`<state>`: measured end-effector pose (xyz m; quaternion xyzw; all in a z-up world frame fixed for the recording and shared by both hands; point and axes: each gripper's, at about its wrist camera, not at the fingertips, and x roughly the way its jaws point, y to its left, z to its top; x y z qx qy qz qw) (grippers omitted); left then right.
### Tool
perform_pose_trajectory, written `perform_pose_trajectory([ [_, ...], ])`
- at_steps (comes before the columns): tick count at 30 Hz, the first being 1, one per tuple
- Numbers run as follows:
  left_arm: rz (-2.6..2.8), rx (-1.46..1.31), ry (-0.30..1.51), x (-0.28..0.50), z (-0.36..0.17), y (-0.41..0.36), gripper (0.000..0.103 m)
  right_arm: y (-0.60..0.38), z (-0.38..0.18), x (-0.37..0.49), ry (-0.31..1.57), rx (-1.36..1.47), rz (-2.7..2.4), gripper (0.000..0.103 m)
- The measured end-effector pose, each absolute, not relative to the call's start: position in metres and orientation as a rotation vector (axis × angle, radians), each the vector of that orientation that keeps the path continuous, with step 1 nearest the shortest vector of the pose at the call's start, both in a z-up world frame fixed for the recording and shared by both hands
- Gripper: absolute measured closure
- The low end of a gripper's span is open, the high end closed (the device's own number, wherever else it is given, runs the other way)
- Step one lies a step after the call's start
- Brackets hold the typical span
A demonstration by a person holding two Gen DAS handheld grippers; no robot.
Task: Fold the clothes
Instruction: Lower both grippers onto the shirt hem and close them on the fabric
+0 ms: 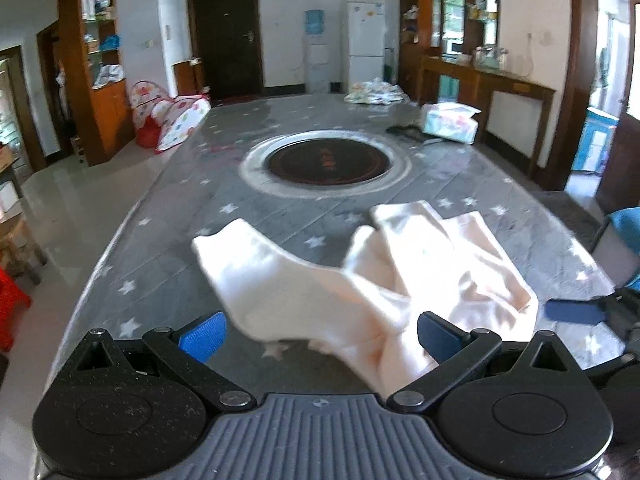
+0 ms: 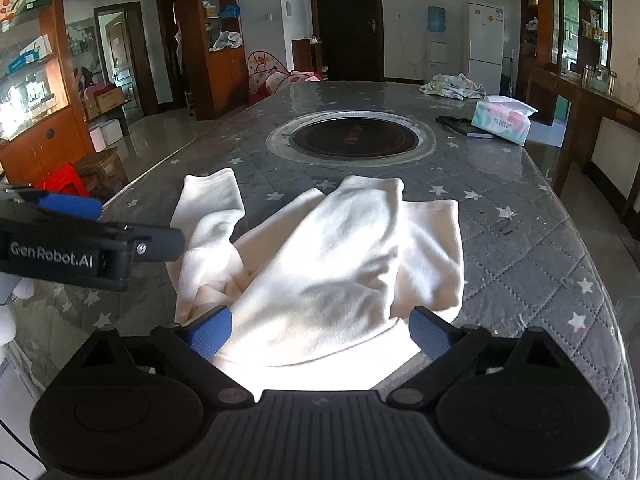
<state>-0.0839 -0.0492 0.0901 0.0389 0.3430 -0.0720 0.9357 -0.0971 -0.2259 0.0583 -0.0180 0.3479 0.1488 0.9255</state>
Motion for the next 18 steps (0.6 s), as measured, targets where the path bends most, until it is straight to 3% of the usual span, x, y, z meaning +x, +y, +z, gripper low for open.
perform_pose_trajectory([
  [5,-0.201,0.078,0.700,-0.069,0.092,-0.063,0.003,-0.228,0.058,-0.095,0.715,-0.030,0.309,0.011],
  [12,-0.211,0.076,0.750,-0.046,0.081,-0.074,0.016,-0.230,0.058,-0.094,0.712,-0.020,0.315,0.012],
  [18,-0.218,0.074,0.787,-0.041,0.070,-0.072,0.035,-0.231,0.057,-0.092,0.714,-0.016,0.317,0.014],
])
